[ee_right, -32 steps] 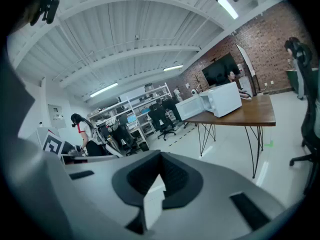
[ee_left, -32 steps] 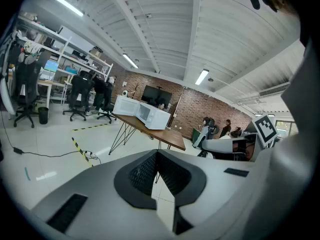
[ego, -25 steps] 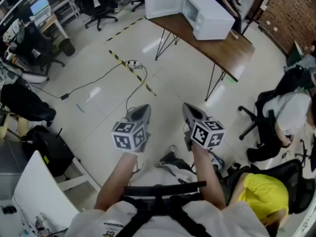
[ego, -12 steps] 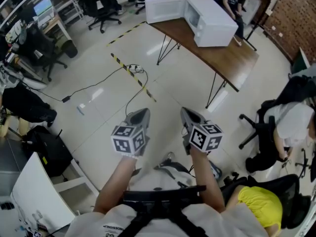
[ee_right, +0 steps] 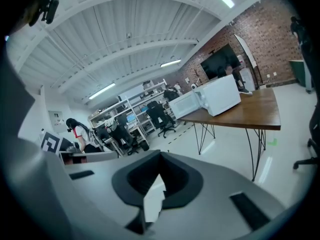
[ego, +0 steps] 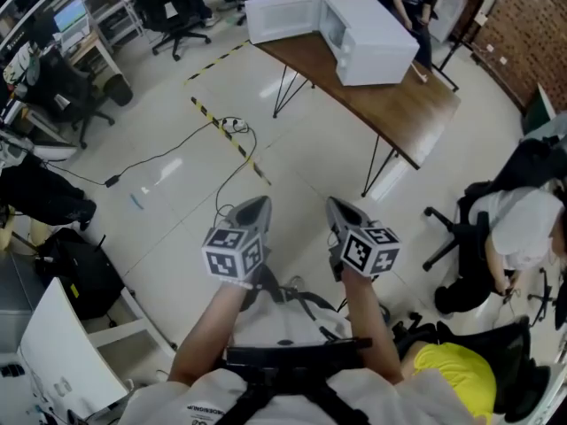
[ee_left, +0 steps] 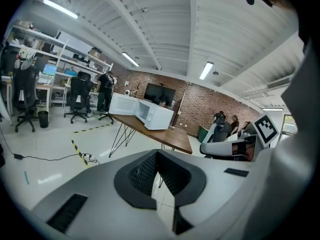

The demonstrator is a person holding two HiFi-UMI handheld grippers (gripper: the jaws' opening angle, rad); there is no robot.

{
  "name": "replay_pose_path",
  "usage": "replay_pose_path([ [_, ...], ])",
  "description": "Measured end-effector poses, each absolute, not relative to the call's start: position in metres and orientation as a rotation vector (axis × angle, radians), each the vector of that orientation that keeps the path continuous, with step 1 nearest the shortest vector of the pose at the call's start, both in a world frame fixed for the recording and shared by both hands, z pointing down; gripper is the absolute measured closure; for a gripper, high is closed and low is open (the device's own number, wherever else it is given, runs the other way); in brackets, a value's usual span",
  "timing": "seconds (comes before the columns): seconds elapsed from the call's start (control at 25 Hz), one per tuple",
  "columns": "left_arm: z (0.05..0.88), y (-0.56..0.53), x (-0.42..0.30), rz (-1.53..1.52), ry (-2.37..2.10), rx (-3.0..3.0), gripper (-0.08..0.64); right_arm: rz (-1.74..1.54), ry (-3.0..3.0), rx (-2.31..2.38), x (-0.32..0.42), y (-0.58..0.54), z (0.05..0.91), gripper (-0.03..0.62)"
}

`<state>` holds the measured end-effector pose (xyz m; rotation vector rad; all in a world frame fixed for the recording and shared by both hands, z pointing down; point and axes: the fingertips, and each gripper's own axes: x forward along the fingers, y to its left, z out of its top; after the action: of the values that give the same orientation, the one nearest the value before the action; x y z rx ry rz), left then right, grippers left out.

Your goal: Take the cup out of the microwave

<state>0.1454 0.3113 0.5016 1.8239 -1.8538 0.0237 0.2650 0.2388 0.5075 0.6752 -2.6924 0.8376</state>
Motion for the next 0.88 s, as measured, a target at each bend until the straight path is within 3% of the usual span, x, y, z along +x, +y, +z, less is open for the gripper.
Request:
replay_pose_path([
  [0.44, 0.517, 0.254, 0.133, 0.020, -1.828, 1.846, 0.560, 0.861, -2.671, 0.723, 0.257, 0.189, 0.522, 0.589],
  [0.88, 0.520, 0.158, 0.069, 0.096, -1.796, 1.923, 0.560, 0.871, -2.595, 0.781, 0.187, 0.106, 0.533, 0.589],
])
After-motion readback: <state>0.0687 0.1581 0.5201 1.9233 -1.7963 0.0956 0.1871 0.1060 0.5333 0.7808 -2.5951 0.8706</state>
